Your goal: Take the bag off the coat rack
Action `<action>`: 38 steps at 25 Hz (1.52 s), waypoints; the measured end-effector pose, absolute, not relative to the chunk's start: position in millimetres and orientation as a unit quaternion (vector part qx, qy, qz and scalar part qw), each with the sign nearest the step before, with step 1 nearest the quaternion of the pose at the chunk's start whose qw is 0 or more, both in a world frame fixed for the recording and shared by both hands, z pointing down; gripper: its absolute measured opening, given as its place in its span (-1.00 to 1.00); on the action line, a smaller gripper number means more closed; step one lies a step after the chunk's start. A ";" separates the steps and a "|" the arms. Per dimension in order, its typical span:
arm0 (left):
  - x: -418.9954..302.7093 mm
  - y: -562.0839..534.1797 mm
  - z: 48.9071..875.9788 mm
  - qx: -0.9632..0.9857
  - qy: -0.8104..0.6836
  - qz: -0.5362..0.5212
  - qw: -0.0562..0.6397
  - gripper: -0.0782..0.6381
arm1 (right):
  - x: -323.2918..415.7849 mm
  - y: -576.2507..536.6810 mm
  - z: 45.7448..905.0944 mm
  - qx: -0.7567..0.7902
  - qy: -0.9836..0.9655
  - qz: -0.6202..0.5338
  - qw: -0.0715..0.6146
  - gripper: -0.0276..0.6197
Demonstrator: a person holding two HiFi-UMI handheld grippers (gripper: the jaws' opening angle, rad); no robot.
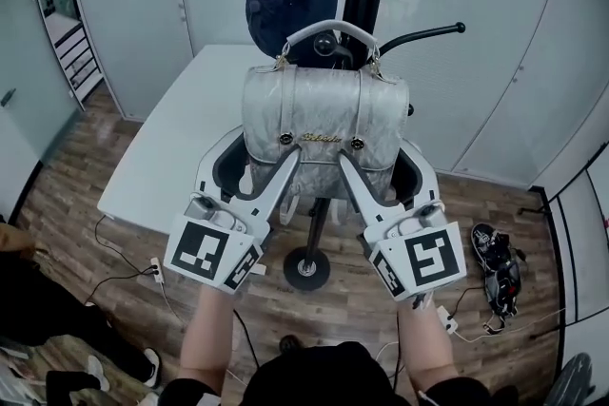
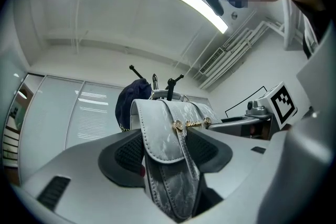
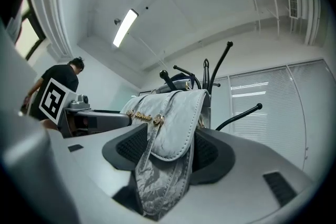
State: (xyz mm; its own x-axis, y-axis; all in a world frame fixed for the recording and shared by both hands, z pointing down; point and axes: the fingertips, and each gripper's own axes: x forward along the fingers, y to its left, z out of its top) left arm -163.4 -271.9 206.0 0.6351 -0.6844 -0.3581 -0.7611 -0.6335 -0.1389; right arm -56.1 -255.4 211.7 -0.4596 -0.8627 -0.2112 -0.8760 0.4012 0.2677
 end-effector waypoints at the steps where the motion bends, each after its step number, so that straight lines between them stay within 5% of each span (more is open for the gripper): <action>1: -165.2 -269.0 204.3 -0.892 0.406 0.138 0.143 -0.05 | -57.7 -253.1 210.1 -0.516 0.838 0.175 0.021 -0.13; 18: -167.5 -199.3 184.8 -0.836 0.503 0.116 0.185 -0.05 | -59.8 -209.2 194.7 -0.409 0.890 0.187 0.072 -0.13; 38: -107.1 -101.8 238.7 -0.759 0.637 0.040 0.125 -0.04 | -7.9 -142.2 252.6 -0.259 0.955 0.117 0.085 -0.12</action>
